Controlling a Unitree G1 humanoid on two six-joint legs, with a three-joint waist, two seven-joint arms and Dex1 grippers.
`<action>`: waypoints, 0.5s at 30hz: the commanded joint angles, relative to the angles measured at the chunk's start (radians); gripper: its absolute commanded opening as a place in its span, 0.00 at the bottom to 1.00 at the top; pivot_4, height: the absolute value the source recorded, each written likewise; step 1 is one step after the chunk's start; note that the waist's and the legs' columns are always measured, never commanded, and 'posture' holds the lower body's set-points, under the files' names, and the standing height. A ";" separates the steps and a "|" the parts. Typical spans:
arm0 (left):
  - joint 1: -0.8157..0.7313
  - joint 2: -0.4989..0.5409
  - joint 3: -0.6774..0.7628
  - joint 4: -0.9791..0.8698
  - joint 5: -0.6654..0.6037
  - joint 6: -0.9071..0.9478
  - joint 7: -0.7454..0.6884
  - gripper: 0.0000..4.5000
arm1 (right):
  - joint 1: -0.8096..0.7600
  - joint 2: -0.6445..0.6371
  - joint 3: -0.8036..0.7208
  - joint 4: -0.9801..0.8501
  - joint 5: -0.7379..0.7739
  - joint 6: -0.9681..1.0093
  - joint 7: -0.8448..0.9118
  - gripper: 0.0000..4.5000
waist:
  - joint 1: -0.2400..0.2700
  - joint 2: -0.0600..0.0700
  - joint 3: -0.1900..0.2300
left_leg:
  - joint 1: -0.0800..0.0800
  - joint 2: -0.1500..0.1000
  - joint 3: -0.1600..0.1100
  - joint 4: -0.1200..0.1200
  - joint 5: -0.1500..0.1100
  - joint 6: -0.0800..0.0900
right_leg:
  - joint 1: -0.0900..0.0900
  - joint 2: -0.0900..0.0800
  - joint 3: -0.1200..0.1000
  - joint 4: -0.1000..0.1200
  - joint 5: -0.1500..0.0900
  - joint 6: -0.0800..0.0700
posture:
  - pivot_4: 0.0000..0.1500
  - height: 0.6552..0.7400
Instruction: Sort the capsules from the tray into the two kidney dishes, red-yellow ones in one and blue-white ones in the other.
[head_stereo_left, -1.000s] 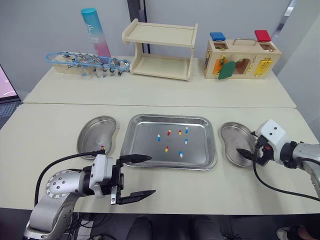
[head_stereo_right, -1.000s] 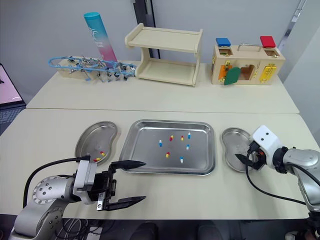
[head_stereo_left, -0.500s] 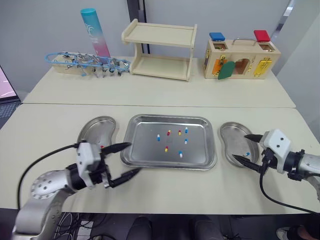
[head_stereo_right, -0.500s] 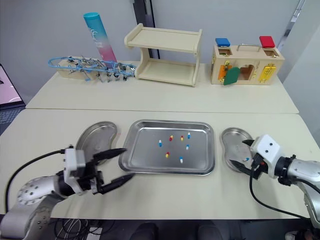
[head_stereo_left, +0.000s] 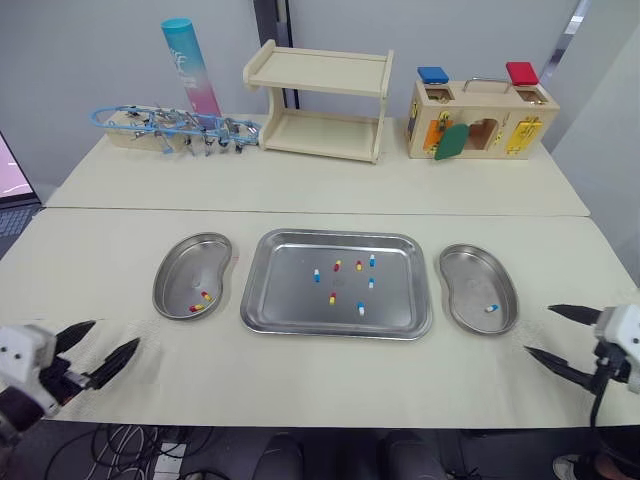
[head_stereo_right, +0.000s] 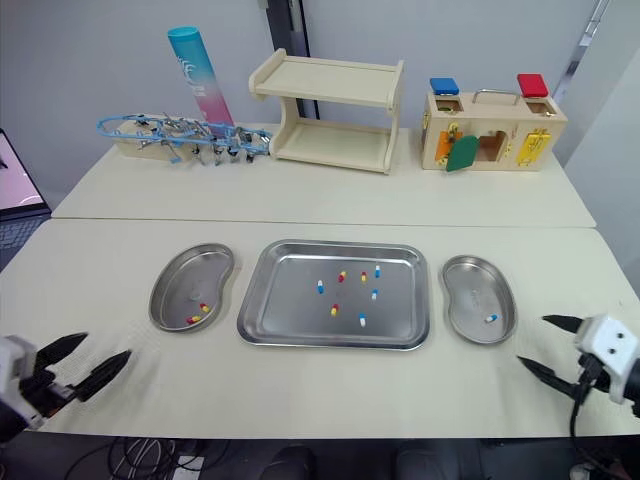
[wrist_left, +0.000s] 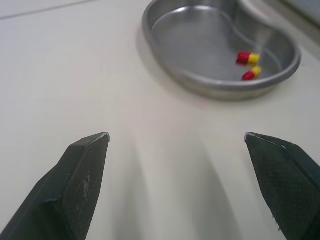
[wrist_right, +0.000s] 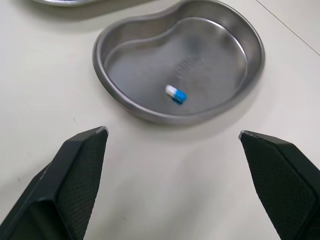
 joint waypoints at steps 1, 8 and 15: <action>0.028 0.025 0.062 0.059 0.007 -0.047 -0.015 1.00 | -0.009 -0.046 -0.026 0.093 -0.010 -0.058 0.031 0.99 | 0.000 0.000 0.000 | 0.000 0.000 0.000 0.000 0.000 0.000 | 0.000 0.000 0.000 0.000 0.000 0.000 | 1.00 1.00; 0.079 0.020 0.083 0.064 -0.001 -0.075 -0.040 1.00 | -0.007 -0.082 -0.011 0.205 -0.004 -0.133 0.091 0.99 | 0.000 0.000 0.000 | 0.000 0.000 0.000 0.000 0.000 0.000 | 0.000 0.000 0.000 0.000 0.000 0.000 | 1.00 1.00; 0.097 -0.001 0.068 -0.030 -0.017 -0.042 -0.040 1.00 | -0.028 -0.086 0.004 0.235 0.002 -0.151 0.111 0.99 | 0.000 0.000 0.000 | 0.001 0.000 0.000 0.000 0.000 0.000 | 0.001 0.000 0.000 0.000 0.000 0.000 | 1.00 1.00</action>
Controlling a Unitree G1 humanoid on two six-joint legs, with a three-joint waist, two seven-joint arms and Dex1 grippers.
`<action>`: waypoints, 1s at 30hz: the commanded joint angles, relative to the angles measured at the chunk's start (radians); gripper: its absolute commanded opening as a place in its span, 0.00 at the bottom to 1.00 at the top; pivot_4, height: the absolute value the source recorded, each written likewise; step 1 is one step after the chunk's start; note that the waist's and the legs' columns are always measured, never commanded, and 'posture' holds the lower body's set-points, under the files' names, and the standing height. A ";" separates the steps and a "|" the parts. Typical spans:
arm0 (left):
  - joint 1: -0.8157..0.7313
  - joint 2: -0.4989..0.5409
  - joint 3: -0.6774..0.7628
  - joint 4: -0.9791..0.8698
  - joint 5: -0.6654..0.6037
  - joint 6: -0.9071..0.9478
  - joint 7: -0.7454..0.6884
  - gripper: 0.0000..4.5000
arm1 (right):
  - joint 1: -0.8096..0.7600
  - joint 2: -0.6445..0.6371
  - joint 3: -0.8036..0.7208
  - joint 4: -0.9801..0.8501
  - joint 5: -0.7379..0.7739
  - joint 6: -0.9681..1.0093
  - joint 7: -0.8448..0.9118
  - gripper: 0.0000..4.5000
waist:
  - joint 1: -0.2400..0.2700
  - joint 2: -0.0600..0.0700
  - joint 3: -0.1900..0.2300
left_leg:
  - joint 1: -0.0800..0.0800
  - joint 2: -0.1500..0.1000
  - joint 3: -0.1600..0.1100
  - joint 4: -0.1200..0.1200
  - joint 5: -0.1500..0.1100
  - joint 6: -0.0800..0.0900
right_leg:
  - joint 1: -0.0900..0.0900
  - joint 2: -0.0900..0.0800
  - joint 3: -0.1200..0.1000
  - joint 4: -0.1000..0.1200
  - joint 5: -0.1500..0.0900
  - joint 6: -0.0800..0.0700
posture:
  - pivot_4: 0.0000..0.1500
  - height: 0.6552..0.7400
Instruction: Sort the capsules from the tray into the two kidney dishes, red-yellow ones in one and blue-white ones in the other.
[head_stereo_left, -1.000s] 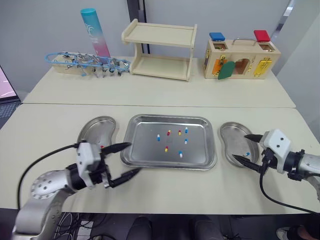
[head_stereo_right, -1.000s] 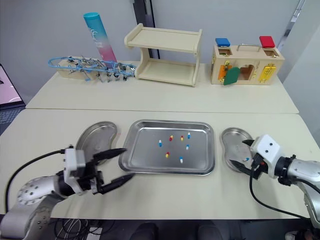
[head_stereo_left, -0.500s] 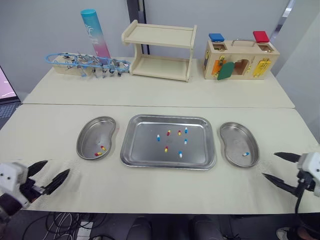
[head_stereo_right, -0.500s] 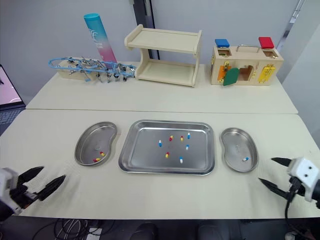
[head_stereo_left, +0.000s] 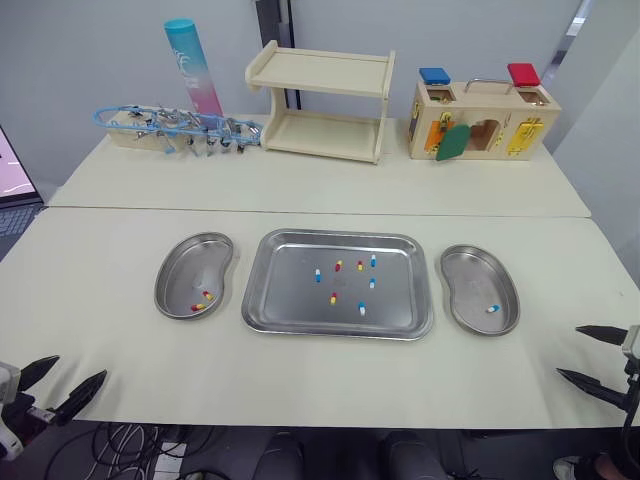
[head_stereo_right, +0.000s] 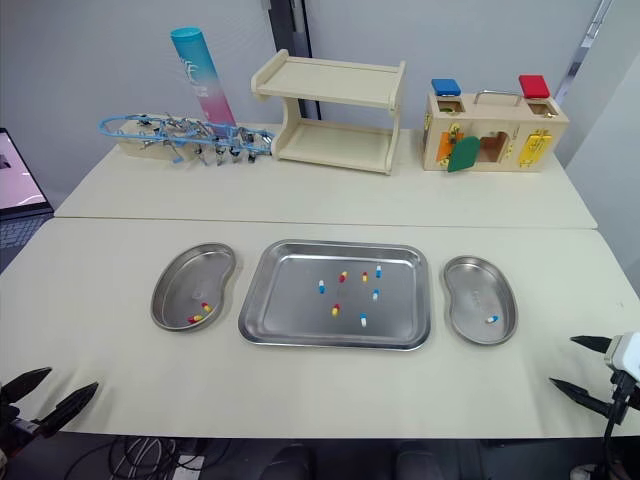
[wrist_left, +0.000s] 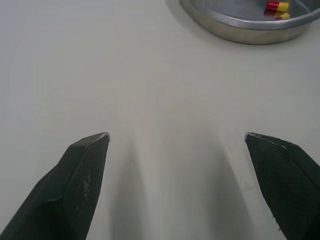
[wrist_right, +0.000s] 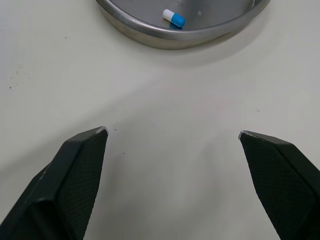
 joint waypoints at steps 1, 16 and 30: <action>0.017 -0.007 0.016 -0.069 -0.026 0.019 0.000 1.00 | -0.011 -0.022 -0.002 0.003 0.015 -0.014 0.015 0.99 | 0.000 0.000 0.000 | 0.000 0.000 0.000 0.000 0.000 0.000 | 0.000 0.000 0.000 0.000 0.000 0.000 | 1.00 1.00; 0.023 -0.038 -0.038 -0.273 -0.038 0.100 0.003 1.00 | -0.050 -0.039 0.010 -0.002 0.023 -0.001 0.046 0.99 | 0.000 0.000 0.000 | 0.000 0.000 0.000 0.000 0.000 0.000 | 0.000 0.000 0.000 0.000 0.000 0.000 | 1.00 1.00; 0.002 -0.052 -0.091 -0.354 -0.048 0.135 0.000 1.00 | -0.018 0.066 0.125 -0.465 0.179 0.174 -0.007 0.99 | 0.001 0.000 0.000 | 0.000 0.000 -0.001 0.000 0.000 0.000 | 0.001 0.000 0.000 0.000 0.000 0.000 | 1.00 1.00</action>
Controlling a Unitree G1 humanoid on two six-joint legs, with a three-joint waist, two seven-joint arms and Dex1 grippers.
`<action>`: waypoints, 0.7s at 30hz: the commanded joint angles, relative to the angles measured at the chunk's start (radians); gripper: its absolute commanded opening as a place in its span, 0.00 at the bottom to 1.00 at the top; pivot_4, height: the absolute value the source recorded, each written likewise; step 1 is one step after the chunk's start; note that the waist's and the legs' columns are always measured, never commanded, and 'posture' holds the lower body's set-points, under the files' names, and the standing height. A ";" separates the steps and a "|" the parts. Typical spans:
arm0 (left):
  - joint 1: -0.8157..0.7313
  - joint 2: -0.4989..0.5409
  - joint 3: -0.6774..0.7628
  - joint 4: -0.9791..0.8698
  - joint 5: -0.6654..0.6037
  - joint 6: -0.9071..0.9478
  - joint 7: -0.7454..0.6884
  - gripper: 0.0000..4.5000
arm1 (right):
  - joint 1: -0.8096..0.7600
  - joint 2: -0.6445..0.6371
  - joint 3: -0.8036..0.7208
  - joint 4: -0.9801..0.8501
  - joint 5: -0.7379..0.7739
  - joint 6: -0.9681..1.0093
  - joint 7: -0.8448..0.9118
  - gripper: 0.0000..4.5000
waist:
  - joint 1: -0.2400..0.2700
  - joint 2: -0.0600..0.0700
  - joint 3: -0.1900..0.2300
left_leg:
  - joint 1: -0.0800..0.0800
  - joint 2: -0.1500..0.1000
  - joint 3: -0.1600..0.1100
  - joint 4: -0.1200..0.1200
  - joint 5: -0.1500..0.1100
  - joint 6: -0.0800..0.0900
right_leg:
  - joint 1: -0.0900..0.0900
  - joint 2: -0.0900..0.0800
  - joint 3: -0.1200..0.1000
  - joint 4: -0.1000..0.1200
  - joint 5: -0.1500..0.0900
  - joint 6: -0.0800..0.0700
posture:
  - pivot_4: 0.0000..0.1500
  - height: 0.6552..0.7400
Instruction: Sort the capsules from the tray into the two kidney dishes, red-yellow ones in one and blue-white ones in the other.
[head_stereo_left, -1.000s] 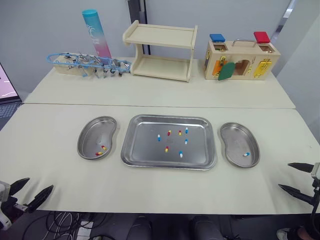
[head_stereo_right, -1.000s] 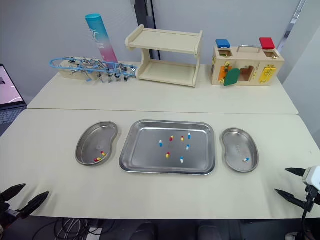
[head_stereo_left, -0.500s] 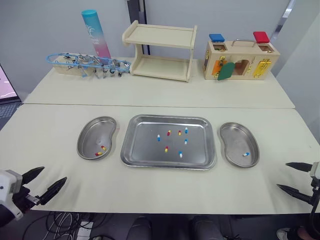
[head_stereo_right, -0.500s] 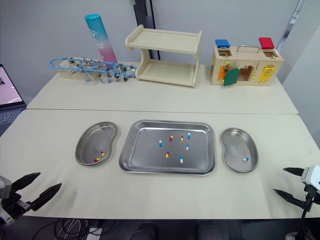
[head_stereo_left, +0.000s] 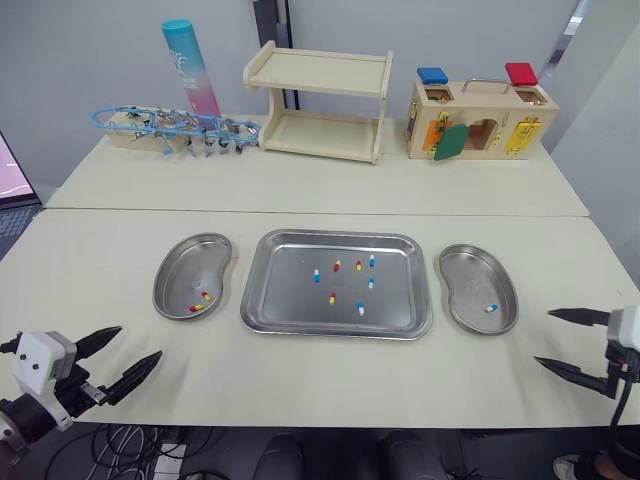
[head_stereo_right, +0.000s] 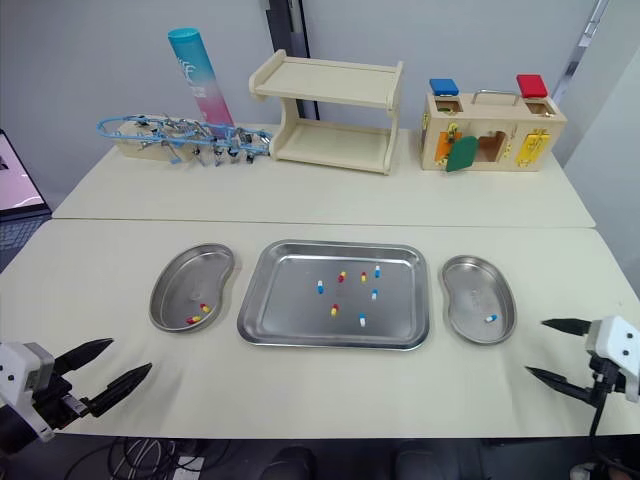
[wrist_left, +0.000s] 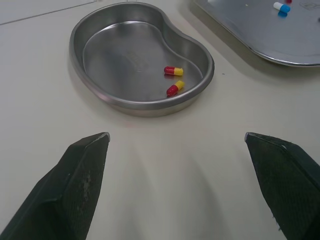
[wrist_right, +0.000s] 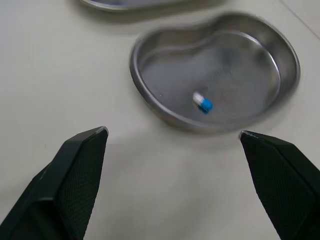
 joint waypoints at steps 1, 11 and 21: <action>0.004 0.000 0.000 -0.040 -0.018 0.011 -0.001 1.00 | 0.013 0.049 0.065 -0.189 0.062 0.071 -0.055 0.99 | 0.001 0.000 0.000 | 0.000 0.000 0.000 0.000 0.000 0.000 | 0.000 0.000 0.000 0.000 0.000 0.000 | 1.00 1.00; -0.001 -0.004 -0.009 -0.091 -0.030 0.034 -0.006 1.00 | -0.059 0.257 0.345 -0.411 -0.020 0.152 -0.290 0.99 | 0.001 -0.001 -0.001 | 0.000 0.000 -0.001 0.000 0.000 0.000 | 0.000 0.000 -0.001 0.000 0.000 0.000 | 1.00 1.00; 0.021 -0.026 -0.012 -0.068 -0.029 -0.007 -0.055 1.00 | -0.089 0.274 0.410 -0.485 -0.020 0.222 -0.367 0.99 | 0.001 -0.001 -0.001 | 0.000 0.000 -0.001 0.000 0.000 0.000 | -0.001 0.000 -0.001 0.000 0.000 0.000 | 1.00 1.00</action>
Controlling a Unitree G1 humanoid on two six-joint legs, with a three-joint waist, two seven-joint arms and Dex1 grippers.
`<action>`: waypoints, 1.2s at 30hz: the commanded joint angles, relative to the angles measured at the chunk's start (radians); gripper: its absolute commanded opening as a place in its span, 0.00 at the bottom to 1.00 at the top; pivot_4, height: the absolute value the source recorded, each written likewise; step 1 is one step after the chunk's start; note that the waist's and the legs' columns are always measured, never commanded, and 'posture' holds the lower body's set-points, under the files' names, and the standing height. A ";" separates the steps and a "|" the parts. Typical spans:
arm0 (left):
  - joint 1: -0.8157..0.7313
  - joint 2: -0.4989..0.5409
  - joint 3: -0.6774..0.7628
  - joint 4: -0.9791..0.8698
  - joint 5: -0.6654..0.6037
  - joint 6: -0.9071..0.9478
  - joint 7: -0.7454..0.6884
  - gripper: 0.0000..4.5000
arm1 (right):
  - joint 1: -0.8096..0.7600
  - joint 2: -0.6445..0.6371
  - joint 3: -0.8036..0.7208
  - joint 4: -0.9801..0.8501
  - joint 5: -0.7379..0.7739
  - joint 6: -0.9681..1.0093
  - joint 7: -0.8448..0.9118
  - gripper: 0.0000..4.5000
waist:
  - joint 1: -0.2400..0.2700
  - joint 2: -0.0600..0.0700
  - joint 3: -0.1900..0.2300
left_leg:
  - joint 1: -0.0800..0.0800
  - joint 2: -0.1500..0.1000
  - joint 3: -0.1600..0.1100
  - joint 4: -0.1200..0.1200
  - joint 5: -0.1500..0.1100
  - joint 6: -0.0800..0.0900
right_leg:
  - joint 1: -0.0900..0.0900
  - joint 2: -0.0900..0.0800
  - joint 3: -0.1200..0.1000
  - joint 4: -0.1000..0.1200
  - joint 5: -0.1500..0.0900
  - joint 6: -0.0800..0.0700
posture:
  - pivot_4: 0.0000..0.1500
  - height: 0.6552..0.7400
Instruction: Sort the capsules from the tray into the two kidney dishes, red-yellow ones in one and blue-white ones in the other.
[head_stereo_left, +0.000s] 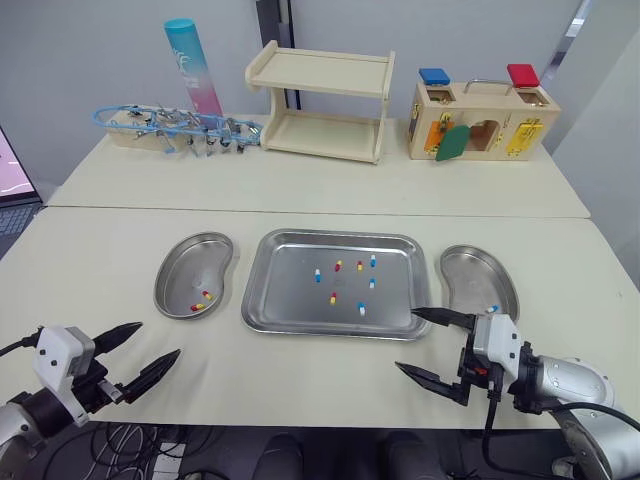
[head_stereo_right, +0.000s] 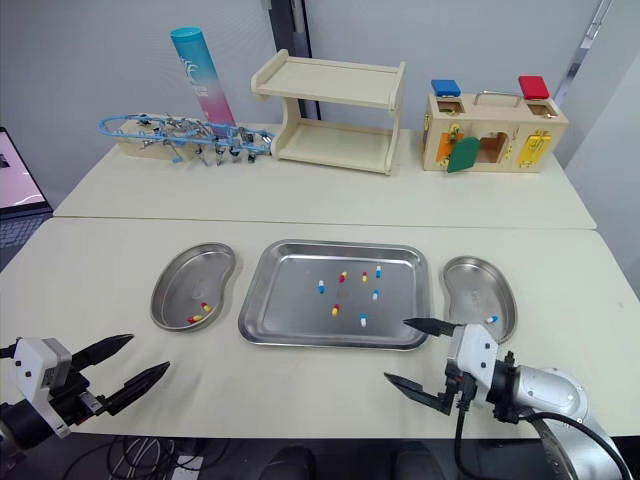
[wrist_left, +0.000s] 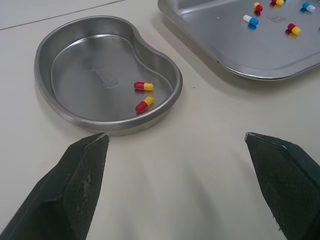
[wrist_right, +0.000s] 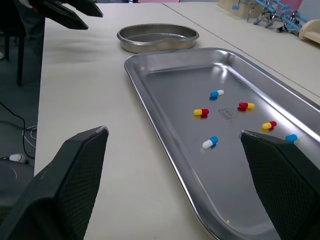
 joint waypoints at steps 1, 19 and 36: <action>0.016 -0.011 0.011 0.012 -0.018 -0.044 -0.035 1.00 | -0.006 -0.005 -0.009 -0.042 0.010 0.008 -0.019 0.99 | 0.000 0.000 0.000 | 0.000 0.000 0.000 0.000 0.000 0.000 | 0.000 0.000 0.000 0.000 0.000 0.000 | 1.00 1.00; 0.001 -0.054 -0.100 0.003 -0.072 -0.166 -0.211 1.00 | 0.008 -0.062 -0.049 -0.035 0.029 -0.003 0.011 0.99 | 0.000 -0.001 0.000 | 0.000 0.000 0.000 0.000 0.000 0.000 | 0.000 0.000 0.000 0.000 0.000 0.000 | 1.00 1.00; -0.106 -0.085 -0.268 -0.152 -0.059 -0.108 -0.093 1.00 | -0.495 -0.045 0.137 -0.030 0.018 0.457 -0.152 0.99 | -0.002 0.000 0.000 | 0.000 0.000 0.000 0.001 0.000 0.000 | -0.001 0.001 0.000 0.001 0.000 0.000 | 1.00 1.00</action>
